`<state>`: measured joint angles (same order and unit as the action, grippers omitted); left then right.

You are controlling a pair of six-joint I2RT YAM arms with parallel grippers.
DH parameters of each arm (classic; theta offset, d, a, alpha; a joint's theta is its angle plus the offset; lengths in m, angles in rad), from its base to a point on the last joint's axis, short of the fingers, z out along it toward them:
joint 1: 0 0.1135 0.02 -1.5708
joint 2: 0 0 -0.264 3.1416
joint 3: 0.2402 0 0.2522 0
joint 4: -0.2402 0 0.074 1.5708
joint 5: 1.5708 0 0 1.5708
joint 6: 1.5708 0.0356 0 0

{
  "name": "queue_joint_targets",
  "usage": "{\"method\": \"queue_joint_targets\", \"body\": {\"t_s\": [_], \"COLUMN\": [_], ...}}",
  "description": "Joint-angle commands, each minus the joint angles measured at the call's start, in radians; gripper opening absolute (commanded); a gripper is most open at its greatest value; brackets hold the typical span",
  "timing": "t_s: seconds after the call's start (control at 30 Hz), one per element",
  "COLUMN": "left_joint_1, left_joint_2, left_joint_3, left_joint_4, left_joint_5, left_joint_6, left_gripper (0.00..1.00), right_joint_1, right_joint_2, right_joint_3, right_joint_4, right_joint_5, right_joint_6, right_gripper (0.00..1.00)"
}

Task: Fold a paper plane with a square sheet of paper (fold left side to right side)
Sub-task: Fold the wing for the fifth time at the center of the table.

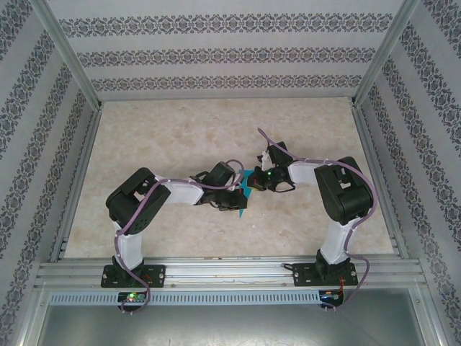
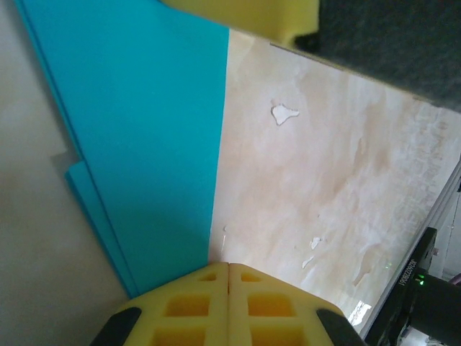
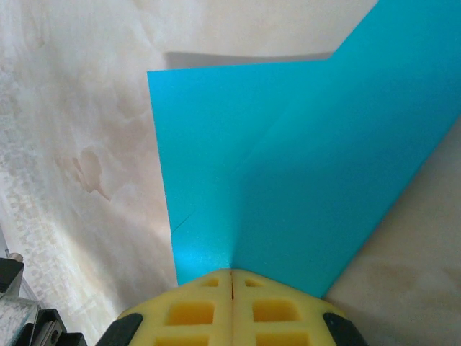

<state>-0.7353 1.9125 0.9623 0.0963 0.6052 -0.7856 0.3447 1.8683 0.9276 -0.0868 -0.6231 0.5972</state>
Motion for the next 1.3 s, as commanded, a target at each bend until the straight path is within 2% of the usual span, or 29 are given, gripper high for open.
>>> {"method": "queue_joint_targets", "body": {"t_s": [0.0,1.27], "left_joint_1": [-0.055,-0.108], "left_joint_2": [0.005,-0.098], "left_joint_3": [-0.069,-0.147], "left_joint_4": [-0.165,-0.155], "left_joint_5": [0.035,-0.028], "left_joint_6": [-0.023,-0.075], "left_gripper": [0.00,0.00], "right_joint_1": [-0.001,0.002], "right_joint_2": [0.083,0.077], "right_joint_3": [-0.043,-0.024], "right_joint_4": [-0.131,-0.133], "right_joint_5": [0.183,0.167], "right_joint_6": [-0.023,-0.025], "right_gripper": [0.00,0.00]}}
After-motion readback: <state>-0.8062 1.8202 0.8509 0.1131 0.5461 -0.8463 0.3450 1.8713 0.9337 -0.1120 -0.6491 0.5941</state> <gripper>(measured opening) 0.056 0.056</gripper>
